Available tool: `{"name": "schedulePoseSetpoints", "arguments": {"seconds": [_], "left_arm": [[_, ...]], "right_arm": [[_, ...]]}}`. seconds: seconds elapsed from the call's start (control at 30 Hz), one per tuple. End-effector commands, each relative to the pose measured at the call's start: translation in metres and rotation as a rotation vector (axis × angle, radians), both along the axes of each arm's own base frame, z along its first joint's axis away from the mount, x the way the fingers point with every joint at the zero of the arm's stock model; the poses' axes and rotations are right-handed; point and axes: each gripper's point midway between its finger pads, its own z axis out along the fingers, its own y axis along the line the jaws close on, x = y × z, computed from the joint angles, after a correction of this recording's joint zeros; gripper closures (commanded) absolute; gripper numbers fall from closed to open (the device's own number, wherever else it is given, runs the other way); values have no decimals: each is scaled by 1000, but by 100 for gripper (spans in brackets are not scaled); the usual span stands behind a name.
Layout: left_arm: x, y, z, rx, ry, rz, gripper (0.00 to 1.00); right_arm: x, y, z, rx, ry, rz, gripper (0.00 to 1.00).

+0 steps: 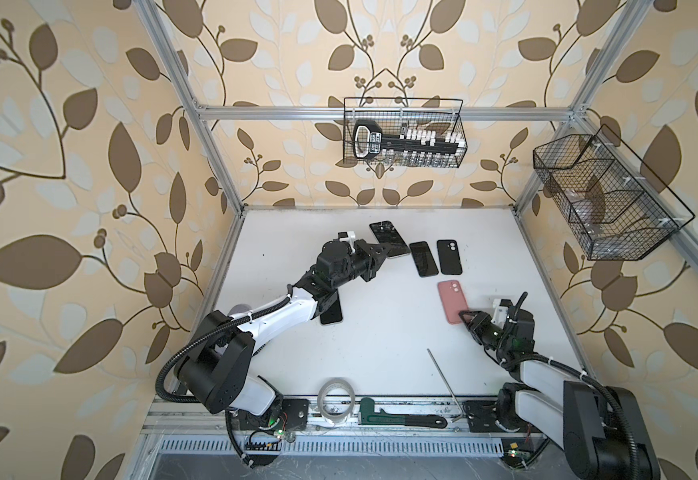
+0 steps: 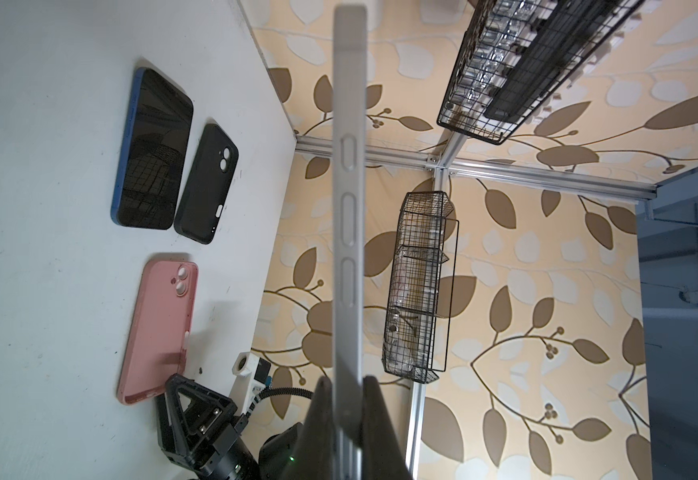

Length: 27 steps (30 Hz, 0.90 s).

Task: Take the phone out of the phone case
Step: 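Open the right gripper to release the pink case on the table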

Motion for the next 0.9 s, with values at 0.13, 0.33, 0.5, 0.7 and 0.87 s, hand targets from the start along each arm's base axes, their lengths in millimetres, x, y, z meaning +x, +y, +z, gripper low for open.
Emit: {"name": "schedulePoseSetpoints", "arguments": {"seconds": [0.13,0.33,0.5,0.7,0.87], "left_arm": [[2,2,27,-63,-90,-10,100],[2,0,20,-55,-77,-16,100],[1,-4,-6,18,-36,-38,100],[-15,-26,-41,95,9,-127,100],[-29,-40,-72,186,42,-170,100]], "right_arm": [[-3,-18,1,-103,16,-61,55],[-6,-32,4,-183,21,-109,49],[3,-34,18,-204,-16,-101,46],[17,-27,33,-202,-51,-42,40],[26,-25,40,-192,-73,-24,37]]}}
